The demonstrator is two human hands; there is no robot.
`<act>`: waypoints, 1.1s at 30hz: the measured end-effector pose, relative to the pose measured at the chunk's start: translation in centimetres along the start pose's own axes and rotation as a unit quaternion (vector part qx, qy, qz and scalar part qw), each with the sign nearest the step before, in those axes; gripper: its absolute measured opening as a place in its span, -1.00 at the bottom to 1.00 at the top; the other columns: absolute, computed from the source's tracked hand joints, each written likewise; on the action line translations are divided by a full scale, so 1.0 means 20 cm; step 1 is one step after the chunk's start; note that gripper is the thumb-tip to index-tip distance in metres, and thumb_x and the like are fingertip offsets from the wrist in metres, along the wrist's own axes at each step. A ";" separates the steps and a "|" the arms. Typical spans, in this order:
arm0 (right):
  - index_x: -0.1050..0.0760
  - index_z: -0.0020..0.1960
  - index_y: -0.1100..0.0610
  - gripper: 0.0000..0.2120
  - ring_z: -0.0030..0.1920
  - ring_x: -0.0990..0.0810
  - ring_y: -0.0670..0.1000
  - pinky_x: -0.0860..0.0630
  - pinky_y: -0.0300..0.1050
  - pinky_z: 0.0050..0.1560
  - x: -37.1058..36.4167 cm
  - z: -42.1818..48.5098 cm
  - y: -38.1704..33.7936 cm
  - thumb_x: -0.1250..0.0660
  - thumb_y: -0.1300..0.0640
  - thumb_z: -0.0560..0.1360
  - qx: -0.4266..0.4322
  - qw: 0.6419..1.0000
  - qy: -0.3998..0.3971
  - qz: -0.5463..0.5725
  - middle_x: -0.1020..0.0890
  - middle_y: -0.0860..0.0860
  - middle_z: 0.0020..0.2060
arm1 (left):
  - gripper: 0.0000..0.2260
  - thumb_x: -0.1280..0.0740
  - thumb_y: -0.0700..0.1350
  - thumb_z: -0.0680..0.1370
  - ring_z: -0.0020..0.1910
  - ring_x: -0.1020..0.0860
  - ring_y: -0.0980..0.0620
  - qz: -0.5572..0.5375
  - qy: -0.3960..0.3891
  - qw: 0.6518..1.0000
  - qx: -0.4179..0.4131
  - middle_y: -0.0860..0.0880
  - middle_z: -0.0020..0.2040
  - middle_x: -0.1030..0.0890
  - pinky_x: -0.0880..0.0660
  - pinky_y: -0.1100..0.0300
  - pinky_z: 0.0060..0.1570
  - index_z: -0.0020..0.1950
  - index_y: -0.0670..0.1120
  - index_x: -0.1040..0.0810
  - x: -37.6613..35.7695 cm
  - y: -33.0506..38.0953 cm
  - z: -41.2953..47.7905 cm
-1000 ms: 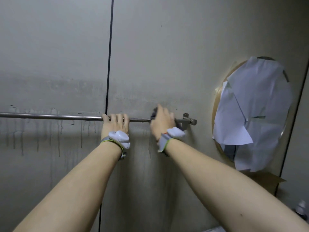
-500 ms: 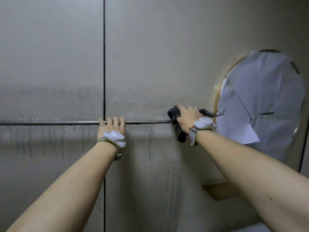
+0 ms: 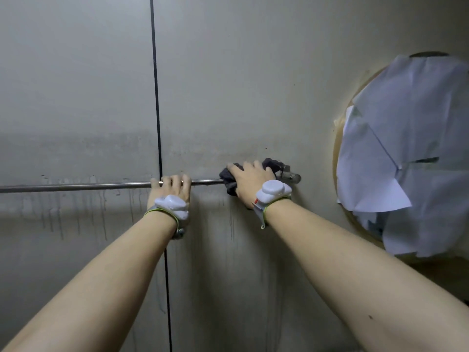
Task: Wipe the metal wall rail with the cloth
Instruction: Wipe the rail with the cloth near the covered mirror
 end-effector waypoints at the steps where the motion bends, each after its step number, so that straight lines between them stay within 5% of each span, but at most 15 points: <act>1: -0.24 0.34 -0.07 -0.60 0.19 -0.39 0.22 -0.31 0.05 -0.07 -0.01 -0.02 0.10 -0.11 0.13 0.52 -0.025 1.000 -0.007 -0.009 -0.49 0.13 0.18 | -0.26 -0.23 0.16 0.47 0.29 -0.36 -0.17 0.002 -0.001 1.000 -0.003 -0.15 0.34 -0.34 -0.30 -0.07 0.22 0.50 -0.16 -0.01 0.00 0.00 0.00; 6: -0.30 0.30 -0.01 -0.58 0.18 -0.32 0.24 -0.37 0.03 -0.11 -0.04 -0.12 0.39 -0.15 0.22 0.47 -0.156 0.986 -0.037 0.037 -0.42 0.18 0.16 | -0.21 -0.28 0.19 0.44 0.27 -0.36 -0.15 -0.020 -0.005 1.000 -0.017 -0.14 0.33 -0.35 -0.30 -0.06 0.24 0.49 -0.16 -0.04 0.02 0.00 -0.01; 11: -0.38 0.33 0.00 -0.50 0.25 -0.31 0.24 -0.32 0.08 0.20 0.01 -0.14 0.11 -0.23 0.27 0.42 -0.306 0.927 0.101 0.191 -0.40 0.19 0.22 | -0.30 -0.28 0.17 0.45 0.31 -0.35 -0.15 -0.111 0.033 0.992 -0.052 -0.12 0.31 -0.35 -0.29 0.00 0.30 0.45 -0.13 -0.13 0.05 -0.08 -0.06; 15: -0.28 0.40 -0.02 -0.47 0.33 -0.26 0.21 -0.40 0.05 0.13 0.00 -0.07 -0.27 -0.20 0.29 0.47 -0.238 0.953 0.104 0.155 -0.34 0.14 0.31 | -0.49 -0.23 -0.02 0.48 0.19 -0.40 -0.14 -0.068 0.054 0.996 0.021 -0.14 0.24 -0.39 -0.31 -0.01 0.18 0.39 -0.18 -0.23 0.03 -0.27 -0.07; 19: -0.20 0.46 -0.07 -0.38 0.37 -0.22 0.18 -0.47 -0.02 -0.15 -0.02 -0.09 -0.29 -0.18 0.32 0.47 -0.157 0.981 0.078 0.080 -0.31 0.10 0.35 | -0.58 -0.24 -0.05 0.49 0.17 -0.46 -0.12 -0.040 0.029 0.999 -0.002 -0.11 0.20 -0.46 -0.35 0.06 0.09 0.31 -0.16 -0.33 -0.02 -0.28 -0.05; 22: -0.26 0.43 -0.06 -0.39 0.32 -0.30 0.18 -0.45 0.00 -0.01 0.01 -0.14 -0.07 -0.22 0.30 0.43 -0.202 0.966 0.100 0.129 -0.35 0.09 0.32 | -0.63 -0.22 -0.06 0.48 0.14 -0.47 -0.12 -0.035 0.032 0.999 -0.007 -0.10 0.17 -0.48 -0.34 0.09 0.02 0.26 -0.13 -0.38 -0.01 -0.29 -0.04; 23: -0.29 0.42 -0.04 -0.43 0.31 -0.33 0.20 -0.44 0.02 0.12 0.02 -0.19 0.05 -0.20 0.29 0.45 -0.279 0.929 0.139 0.201 -0.35 0.11 0.32 | -0.62 -0.22 -0.05 0.47 0.14 -0.47 -0.12 -0.032 0.030 0.999 -0.009 -0.10 0.17 -0.48 -0.34 0.09 0.02 0.26 -0.13 -0.38 -0.01 -0.28 -0.03; 26: -0.31 0.42 0.02 -0.50 0.27 -0.43 0.20 -0.33 -0.11 0.27 -0.02 -0.38 0.25 -0.16 0.30 0.50 -0.488 0.724 0.289 0.393 -0.34 0.18 0.34 | -0.57 -0.22 -0.01 0.47 0.13 -0.46 -0.12 -0.021 0.035 0.999 -0.010 -0.11 0.18 -0.47 -0.35 0.04 0.06 0.30 -0.15 -0.34 -0.02 -0.28 -0.04; 33: -0.03 0.53 0.10 -0.41 0.30 -0.46 0.16 -0.32 -0.19 0.25 -0.10 -0.21 -0.18 -0.16 0.21 0.56 -0.538 0.486 0.326 0.607 -0.37 0.14 0.39 | -0.55 -0.18 -0.03 0.49 0.14 -0.44 -0.12 0.003 0.042 0.999 -0.029 -0.13 0.21 -0.44 -0.35 -0.01 0.12 0.34 -0.18 -0.28 -0.04 -0.27 -0.04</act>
Point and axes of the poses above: each hand's wrist, its own z-axis towards the middle knuckle, its own x-axis out of the back of the hand, y = z × x, the point moved 8 cm from there along z, towards the middle knuckle
